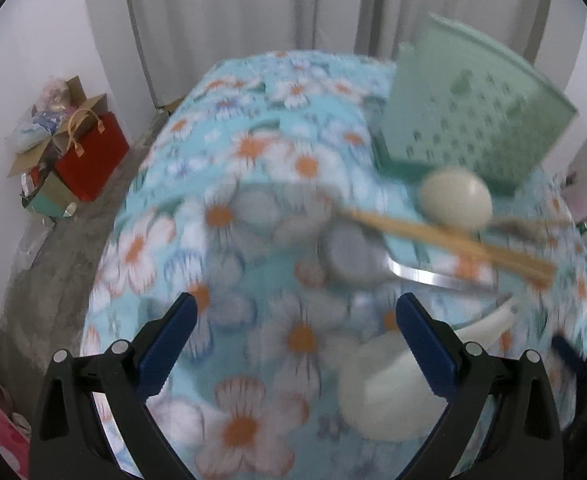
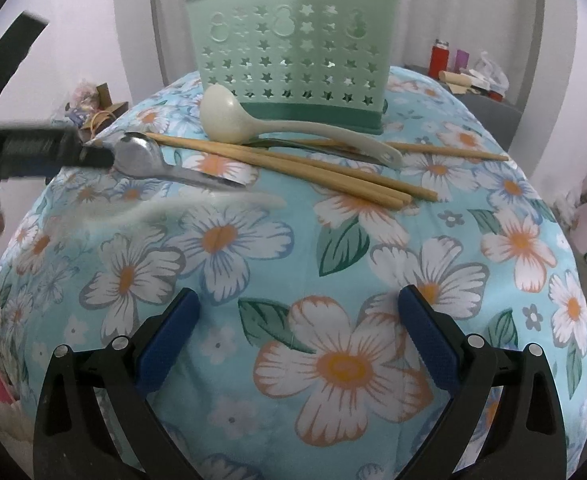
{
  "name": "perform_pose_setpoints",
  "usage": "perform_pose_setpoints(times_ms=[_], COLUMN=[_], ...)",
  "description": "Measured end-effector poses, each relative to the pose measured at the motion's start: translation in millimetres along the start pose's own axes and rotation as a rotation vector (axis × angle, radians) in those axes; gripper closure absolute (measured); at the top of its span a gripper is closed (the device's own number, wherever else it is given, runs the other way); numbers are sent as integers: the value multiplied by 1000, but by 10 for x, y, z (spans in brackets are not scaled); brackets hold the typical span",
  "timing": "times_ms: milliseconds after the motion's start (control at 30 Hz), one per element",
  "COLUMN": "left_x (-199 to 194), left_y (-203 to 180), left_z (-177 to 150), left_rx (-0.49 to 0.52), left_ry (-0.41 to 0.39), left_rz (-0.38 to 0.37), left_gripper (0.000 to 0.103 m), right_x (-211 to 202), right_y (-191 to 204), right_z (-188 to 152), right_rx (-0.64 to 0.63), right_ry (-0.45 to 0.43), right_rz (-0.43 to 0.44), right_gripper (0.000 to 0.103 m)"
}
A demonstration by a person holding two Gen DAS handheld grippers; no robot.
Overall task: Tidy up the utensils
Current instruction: 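Reach the left gripper to the white silicone spatula and close on it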
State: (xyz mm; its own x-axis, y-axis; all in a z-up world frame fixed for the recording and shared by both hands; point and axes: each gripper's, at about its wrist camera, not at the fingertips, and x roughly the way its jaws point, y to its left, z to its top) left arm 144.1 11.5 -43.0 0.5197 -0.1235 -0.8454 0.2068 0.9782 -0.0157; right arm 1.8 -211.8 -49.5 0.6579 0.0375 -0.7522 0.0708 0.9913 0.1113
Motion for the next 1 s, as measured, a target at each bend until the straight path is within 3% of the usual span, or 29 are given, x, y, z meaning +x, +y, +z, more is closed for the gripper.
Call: perform_pose_setpoints(times_ms=[100,267,333,500,600,700,867,1000], left_x=[-48,-256,-284,-153,-97,3,151,195], left_y=[38,136,172,258,332,402,492,438], left_z=[-157,-237,-285,-539,-630,-643,-683,-647], left_rx=[-28,-106,-147,-248,-317,-396,-472,-479], left_ry=[21,-25,-8,101,108,116,113,82], left_rz=[-46,-160,-245,-415,-481,-614,-698,-697], left_gripper=[6,6,12,44,51,57,64,73], right_x=[11,26,18,9,5,3,-17,-33], right_y=[-6,-25,-39,-84,-83,-93,-125,-156], right_z=[2,5,2,4,6,6,-4,-9], right_rx=[-7,-9,-4,19,25,30,64,92], right_ry=[0,2,2,-3,-3,-4,-11,-23], right_rz=[4,15,28,59,63,69,87,100], right_gripper=[8,8,8,8,8,8,8,8])
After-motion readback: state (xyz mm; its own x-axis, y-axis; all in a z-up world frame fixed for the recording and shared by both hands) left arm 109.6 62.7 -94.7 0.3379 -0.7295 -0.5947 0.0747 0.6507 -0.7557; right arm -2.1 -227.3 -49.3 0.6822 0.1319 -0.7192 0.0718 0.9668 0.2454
